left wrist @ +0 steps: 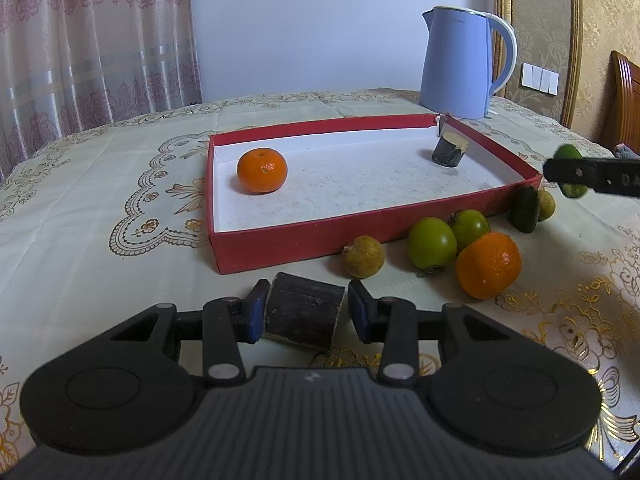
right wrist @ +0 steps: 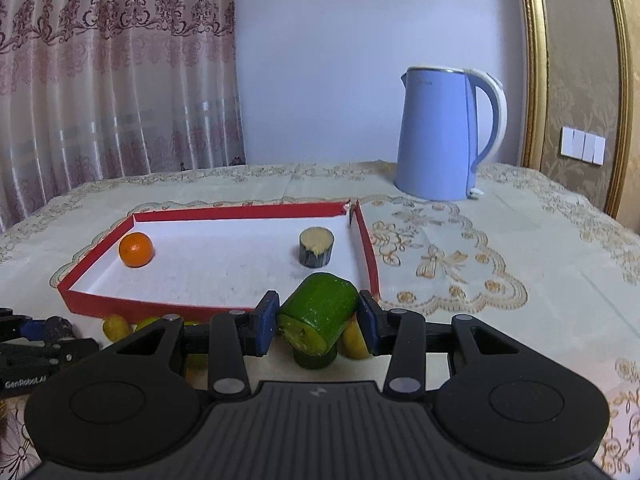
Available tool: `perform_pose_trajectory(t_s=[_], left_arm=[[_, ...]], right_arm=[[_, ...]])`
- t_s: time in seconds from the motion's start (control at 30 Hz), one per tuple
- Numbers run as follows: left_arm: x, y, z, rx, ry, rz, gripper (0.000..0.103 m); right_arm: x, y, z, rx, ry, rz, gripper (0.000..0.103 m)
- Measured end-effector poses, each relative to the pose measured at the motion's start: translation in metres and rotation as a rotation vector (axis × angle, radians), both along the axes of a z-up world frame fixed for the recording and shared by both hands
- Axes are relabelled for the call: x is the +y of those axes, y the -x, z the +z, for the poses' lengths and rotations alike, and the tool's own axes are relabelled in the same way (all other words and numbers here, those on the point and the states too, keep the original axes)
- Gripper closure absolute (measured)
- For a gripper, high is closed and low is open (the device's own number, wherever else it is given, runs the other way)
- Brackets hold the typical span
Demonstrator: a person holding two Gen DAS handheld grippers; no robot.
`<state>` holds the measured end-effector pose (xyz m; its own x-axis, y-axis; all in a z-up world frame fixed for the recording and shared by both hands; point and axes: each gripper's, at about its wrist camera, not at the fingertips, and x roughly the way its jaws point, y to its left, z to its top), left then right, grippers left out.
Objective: Organize fruits
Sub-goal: 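Place the green gourd piece in the tray with the right gripper while the left holds eggplant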
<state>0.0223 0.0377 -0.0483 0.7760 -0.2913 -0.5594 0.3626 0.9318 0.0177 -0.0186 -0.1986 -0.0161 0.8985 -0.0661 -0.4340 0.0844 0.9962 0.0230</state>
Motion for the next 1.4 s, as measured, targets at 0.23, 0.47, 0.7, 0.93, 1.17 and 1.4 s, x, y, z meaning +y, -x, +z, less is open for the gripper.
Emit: perform_pose_trajectory(t_s=[0.23, 0.47, 0.7, 0.93, 1.17, 1.4], left_arm=[[0.000, 0.000, 0.000, 0.000, 0.001, 0.000, 0.066], [0.000, 0.000, 0.000, 0.002, 0.002, -0.002, 0.066], [0.000, 0.000, 0.001, 0.006, 0.004, -0.002, 0.065], [0.001, -0.001, 0.000, 0.007, 0.004, -0.003, 0.065], [0.001, -0.001, 0.000, 0.006, 0.004, -0.002, 0.064], [0.001, -0.001, -0.002, 0.003, -0.002, 0.000, 0.064]], right_arm=[[0.002, -0.044, 0.005, 0.023, 0.030, 0.012, 0.062], [0.000, -0.098, -0.012, 0.131, 0.025, -0.006, 0.062], [-0.001, -0.122, -0.031, 0.191, 0.022, -0.016, 0.062], [-0.002, -0.119, -0.026, 0.179, 0.009, -0.003, 0.053], [0.002, -0.059, -0.002, 0.004, 0.108, 0.033, 0.029], [-0.016, -0.002, -0.003, 0.016, 0.057, 0.099, 0.029]])
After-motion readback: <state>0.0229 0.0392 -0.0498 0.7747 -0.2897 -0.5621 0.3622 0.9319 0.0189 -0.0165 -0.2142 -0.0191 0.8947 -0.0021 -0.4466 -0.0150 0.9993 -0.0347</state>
